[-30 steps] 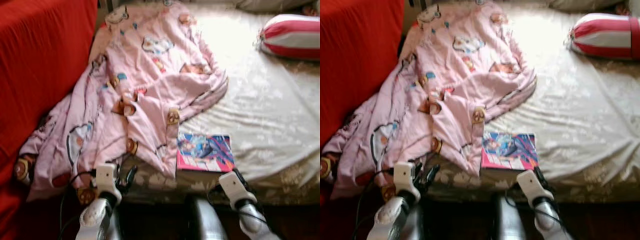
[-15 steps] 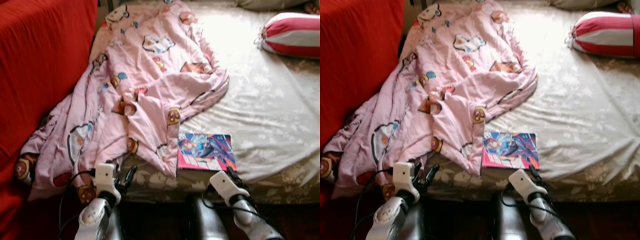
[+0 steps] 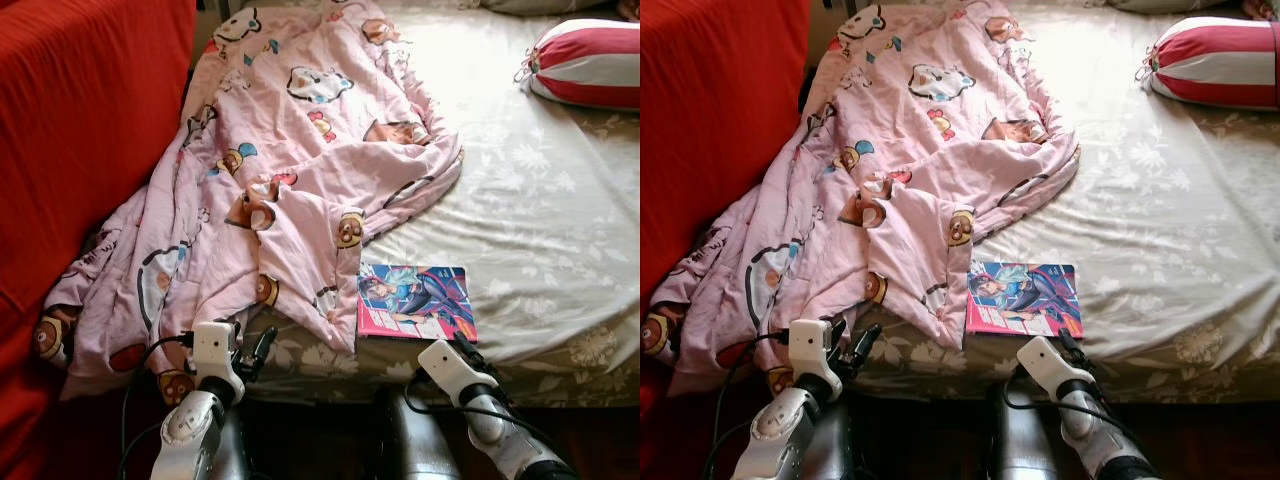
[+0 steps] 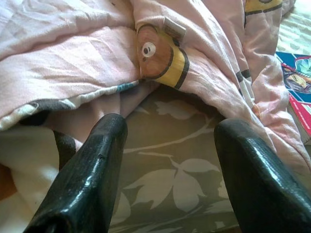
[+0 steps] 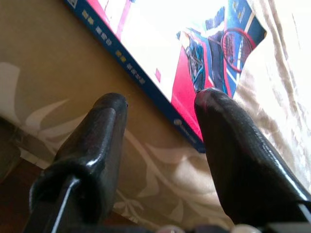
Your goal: Clean up the room
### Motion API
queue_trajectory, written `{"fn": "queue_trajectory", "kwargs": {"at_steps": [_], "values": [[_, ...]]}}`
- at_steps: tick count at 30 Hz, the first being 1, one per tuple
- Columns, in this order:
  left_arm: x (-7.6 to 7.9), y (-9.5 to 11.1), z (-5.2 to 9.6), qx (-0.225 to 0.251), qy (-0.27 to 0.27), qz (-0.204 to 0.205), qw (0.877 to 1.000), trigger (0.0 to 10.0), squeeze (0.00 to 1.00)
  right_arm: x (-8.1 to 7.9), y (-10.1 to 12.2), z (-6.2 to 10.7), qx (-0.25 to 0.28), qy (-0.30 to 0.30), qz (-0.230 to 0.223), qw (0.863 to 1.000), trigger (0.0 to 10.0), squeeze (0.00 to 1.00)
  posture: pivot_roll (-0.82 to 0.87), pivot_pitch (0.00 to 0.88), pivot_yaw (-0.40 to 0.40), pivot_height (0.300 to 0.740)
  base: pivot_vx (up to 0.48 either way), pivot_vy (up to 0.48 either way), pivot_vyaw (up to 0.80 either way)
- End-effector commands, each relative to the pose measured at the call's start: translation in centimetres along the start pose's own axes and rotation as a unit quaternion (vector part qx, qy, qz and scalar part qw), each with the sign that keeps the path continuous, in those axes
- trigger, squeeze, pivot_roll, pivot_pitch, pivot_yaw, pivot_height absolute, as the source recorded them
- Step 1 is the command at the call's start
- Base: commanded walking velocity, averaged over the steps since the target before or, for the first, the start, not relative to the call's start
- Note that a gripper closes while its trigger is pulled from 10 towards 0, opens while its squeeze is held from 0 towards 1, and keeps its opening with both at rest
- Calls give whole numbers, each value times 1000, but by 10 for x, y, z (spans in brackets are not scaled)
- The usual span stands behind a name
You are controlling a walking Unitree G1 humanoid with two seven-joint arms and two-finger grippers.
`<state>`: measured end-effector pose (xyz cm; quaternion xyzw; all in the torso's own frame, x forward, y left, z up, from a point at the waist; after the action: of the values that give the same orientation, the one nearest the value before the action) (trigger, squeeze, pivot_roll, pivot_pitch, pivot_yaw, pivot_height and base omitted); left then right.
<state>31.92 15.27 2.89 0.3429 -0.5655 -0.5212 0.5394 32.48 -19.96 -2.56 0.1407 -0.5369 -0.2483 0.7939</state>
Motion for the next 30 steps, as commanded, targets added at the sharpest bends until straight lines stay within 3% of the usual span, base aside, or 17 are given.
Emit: {"fn": "queue_trajectory", "kwargs": {"at_steps": [1,13,17,30], "values": [[-2,-7,5,-11,1,5,1000,10000,0,-3,-6,2,-6,5,13,1000,10000,0,4,224,5,583,0,0,0],[-5,-9,14,-11,10,8,1000,10000,0,10,-8,-1,-3,-8,22,1000,10000,0,30,288,2,583,0,0,0],[-9,-10,23,-14,16,8,1000,10000,0,20,-8,-3,-1,-23,32,999,10000,0,43,315,4,583,0,0,0],[-10,-11,30,-17,21,7,1000,10000,0,45,-8,-8,1,-51,53,997,10000,0,52,333,6,583,0,0,0]]}}
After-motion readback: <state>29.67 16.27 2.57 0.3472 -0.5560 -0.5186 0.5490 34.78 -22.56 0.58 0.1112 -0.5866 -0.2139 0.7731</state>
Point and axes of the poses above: a point about 5 cm out from each wrist's last joint towards the gripper, its own z axis pointing back from the gripper into the wrist, its own y axis along the axis of the wrist's last joint, x = y × z, the point moved 5 cm from there along -z, pointing out of the wrist towards the gripper, and after that the axes turned 7 degrees about z, right-handed, at the moved point
